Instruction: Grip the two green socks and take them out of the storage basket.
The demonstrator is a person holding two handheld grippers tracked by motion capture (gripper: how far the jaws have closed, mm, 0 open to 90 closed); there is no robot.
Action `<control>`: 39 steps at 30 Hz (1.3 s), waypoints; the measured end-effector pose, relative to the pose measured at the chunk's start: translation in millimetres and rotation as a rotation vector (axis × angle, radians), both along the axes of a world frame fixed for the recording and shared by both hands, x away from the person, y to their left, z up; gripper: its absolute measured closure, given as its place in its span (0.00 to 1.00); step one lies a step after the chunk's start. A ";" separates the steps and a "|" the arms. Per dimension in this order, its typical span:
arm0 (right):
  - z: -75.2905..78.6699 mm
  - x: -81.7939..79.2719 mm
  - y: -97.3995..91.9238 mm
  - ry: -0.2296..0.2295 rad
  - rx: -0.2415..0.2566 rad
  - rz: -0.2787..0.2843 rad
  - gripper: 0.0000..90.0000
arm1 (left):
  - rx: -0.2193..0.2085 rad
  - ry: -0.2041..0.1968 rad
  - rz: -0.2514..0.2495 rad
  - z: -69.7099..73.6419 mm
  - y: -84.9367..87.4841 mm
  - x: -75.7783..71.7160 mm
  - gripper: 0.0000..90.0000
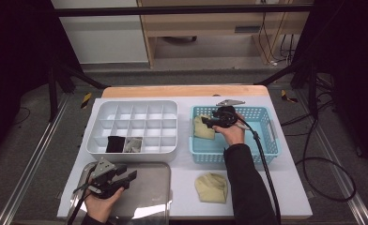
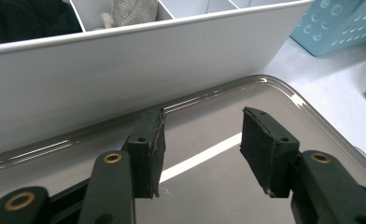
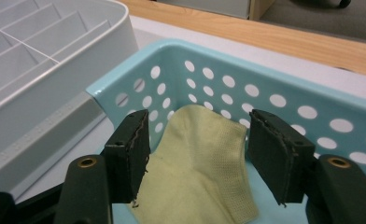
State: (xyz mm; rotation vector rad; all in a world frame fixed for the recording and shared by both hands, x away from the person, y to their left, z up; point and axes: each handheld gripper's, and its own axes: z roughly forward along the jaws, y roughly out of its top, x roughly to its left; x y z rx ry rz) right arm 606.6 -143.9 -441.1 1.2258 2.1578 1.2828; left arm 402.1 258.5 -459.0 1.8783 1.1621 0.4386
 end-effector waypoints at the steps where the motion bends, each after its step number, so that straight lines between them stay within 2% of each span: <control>1: 0.0 0.0 0.0 0.000 0.000 0.000 0.44 | 0.000 0.000 0.000 0.0 0.0 0.0 0.54; 16: -18.5 5.9 6.8 0.052 -0.068 -0.028 0.43 | 0.006 0.007 0.004 -2.2 0.1 0.9 0.54; 32: -26.1 6.5 8.1 0.102 -0.121 -0.038 0.48 | 0.012 0.012 0.002 -3.8 -0.9 1.4 0.55; 37: -26.9 5.7 9.4 0.102 -0.139 -0.042 0.50 | 0.013 0.011 0.002 -3.9 -1.0 1.3 0.55; 39: -28.1 5.6 9.8 0.112 -0.161 -0.045 0.52 | 0.014 0.011 0.002 -4.0 -0.9 1.5 0.55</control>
